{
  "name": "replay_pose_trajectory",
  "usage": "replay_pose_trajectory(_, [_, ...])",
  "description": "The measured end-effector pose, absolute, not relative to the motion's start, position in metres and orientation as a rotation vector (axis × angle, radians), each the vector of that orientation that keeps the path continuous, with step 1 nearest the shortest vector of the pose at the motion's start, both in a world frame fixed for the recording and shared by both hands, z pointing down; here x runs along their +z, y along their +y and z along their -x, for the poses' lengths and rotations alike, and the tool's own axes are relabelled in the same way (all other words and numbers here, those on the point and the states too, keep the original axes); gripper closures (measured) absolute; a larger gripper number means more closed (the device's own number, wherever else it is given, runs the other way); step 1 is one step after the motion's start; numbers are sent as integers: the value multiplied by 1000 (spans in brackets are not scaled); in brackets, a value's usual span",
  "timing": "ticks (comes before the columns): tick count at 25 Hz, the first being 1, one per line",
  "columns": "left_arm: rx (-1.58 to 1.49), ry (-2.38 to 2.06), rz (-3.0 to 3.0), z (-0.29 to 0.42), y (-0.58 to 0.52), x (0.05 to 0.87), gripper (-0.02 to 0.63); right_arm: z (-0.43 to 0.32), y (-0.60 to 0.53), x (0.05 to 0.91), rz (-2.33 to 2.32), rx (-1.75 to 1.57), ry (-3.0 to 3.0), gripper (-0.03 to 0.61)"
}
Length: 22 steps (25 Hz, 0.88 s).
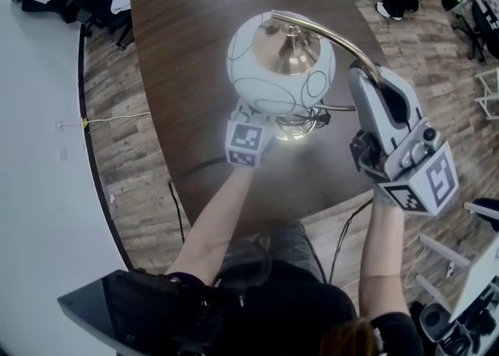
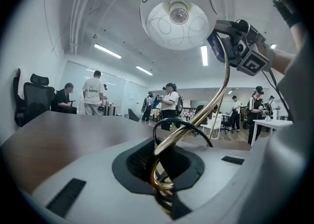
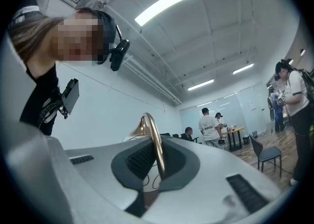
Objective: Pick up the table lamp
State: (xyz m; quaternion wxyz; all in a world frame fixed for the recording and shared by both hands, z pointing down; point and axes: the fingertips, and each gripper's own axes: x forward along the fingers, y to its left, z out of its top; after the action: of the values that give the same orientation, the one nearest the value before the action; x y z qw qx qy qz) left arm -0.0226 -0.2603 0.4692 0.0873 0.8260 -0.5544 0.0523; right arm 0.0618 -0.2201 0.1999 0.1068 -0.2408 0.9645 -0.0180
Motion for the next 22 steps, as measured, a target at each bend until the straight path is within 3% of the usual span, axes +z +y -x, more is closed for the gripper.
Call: replay_pose_trajectory(22, [184,-1658,-2451,26,-244,432,583,-57,-205,162,628,-94,2855,578])
